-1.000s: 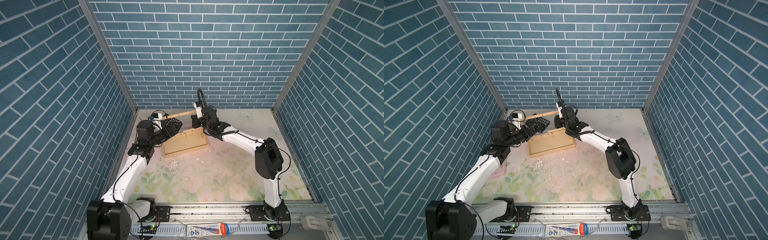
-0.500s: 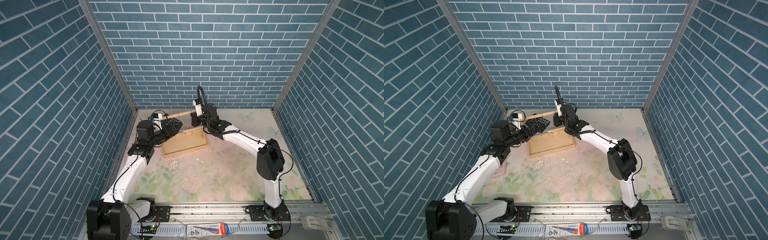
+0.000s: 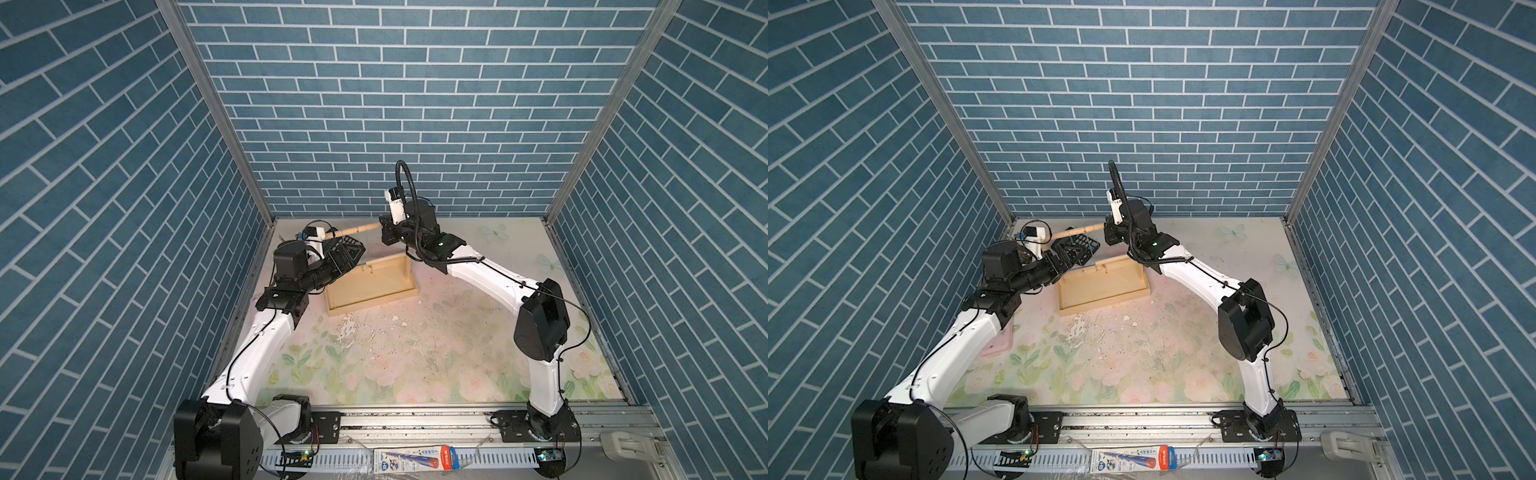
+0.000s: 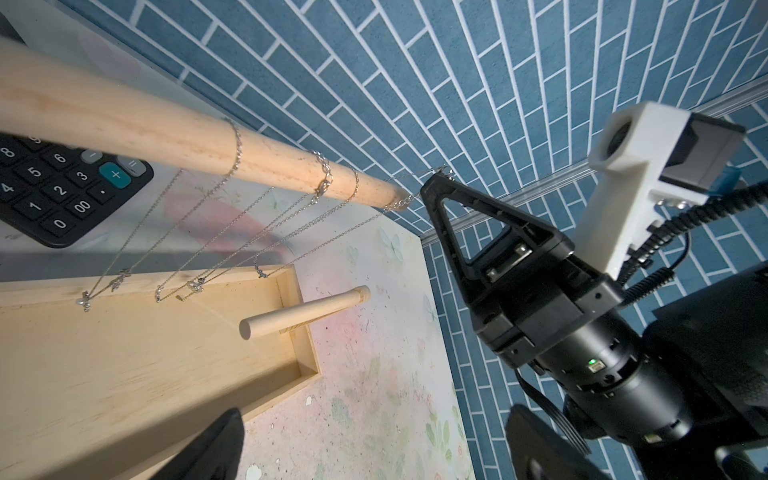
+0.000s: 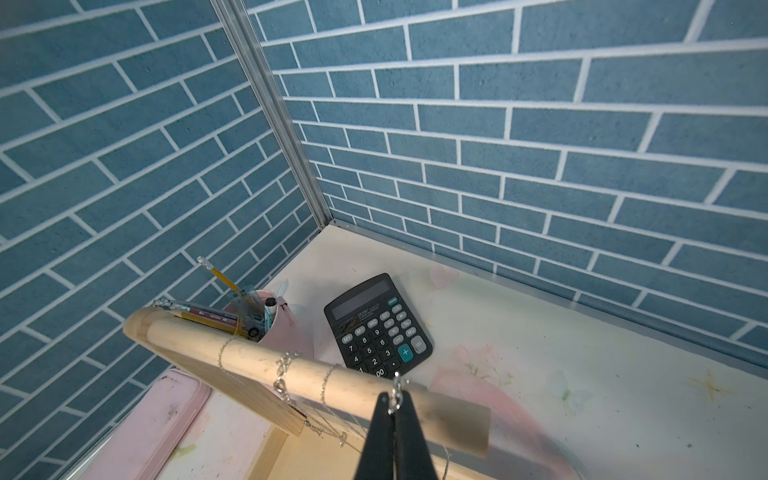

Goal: Take the necklace off the jewelry display stand
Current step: Take off the necklace from the stand.

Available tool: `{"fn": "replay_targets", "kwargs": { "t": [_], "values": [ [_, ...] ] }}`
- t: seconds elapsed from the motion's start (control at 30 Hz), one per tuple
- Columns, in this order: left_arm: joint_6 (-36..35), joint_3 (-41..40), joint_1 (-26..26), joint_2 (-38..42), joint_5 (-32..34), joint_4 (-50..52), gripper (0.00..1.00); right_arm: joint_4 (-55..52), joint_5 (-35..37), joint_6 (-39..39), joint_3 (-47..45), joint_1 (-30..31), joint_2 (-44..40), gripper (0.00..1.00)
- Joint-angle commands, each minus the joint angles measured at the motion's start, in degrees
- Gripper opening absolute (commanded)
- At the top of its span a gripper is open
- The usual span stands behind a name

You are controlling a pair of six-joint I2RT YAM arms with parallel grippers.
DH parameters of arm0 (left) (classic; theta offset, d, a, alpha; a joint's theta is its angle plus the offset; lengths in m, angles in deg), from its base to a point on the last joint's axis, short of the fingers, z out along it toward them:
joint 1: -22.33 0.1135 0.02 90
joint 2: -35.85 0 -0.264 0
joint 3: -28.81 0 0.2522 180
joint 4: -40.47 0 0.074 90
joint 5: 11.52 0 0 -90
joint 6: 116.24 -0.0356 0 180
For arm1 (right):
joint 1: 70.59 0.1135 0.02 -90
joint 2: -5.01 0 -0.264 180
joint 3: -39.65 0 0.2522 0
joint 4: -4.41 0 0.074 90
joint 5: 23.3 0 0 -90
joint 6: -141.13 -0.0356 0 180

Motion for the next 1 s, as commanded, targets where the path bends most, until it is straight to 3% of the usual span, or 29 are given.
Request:
{"fn": "replay_targets", "kwargs": {
  "t": [0.0, 0.97],
  "values": [
    [-0.31, -0.27, 0.35, -0.47, -0.8, 0.34, 0.99, -1.32, 0.24, 2.46, 2.32, 0.38, -1.09, 0.0],
    [0.39, -0.19, 0.35, -1.62, -1.77, -0.26, 0.99, -5.59, 2.49, 7.57, 9.28, 0.37, -0.89, 0.0]
  ]
}}
